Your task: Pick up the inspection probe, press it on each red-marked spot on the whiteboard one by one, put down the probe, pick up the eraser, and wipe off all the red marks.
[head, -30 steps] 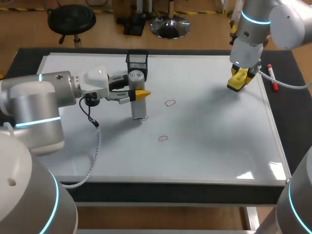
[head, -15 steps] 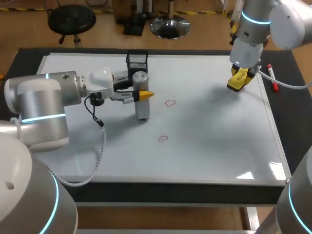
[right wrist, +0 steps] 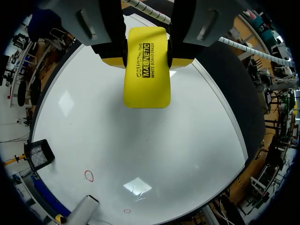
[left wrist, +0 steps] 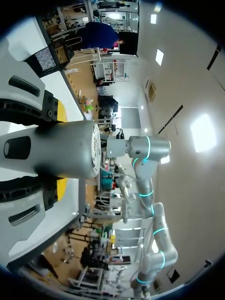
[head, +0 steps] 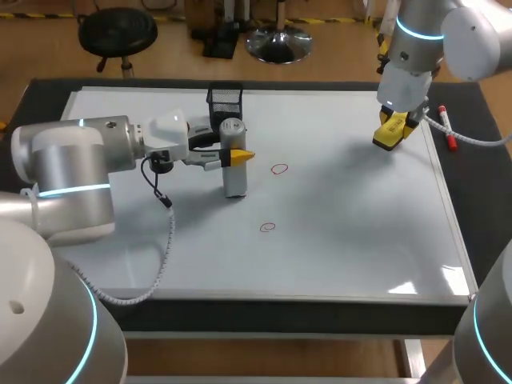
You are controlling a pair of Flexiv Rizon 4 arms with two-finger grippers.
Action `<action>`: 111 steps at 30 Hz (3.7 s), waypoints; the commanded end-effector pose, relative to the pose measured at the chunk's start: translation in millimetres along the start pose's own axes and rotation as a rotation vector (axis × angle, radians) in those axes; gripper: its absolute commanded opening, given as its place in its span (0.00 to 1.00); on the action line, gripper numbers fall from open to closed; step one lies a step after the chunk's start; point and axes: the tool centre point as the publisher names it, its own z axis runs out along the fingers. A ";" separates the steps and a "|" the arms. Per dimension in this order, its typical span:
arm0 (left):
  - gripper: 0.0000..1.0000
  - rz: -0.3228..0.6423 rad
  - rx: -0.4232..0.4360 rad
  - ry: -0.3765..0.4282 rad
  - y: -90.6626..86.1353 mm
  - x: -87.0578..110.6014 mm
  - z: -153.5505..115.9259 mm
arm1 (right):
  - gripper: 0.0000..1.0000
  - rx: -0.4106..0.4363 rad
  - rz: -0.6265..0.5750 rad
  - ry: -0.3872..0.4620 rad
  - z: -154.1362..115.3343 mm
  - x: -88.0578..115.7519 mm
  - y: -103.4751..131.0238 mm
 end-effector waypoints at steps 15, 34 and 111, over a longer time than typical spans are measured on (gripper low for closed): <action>0.00 -0.015 0.002 -0.007 4.2 -1.2 2.1 | 0.00 0.001 -0.002 0.004 -0.7 -0.2 -0.7; 0.00 0.005 0.020 -0.163 -24.2 5.1 -43.7 | 0.00 0.001 -0.002 0.004 -0.7 -0.2 -0.7; 0.00 -0.021 -0.008 -0.616 -30.0 54.5 -202.8 | 0.00 0.005 -0.010 0.007 -1.2 0.1 3.6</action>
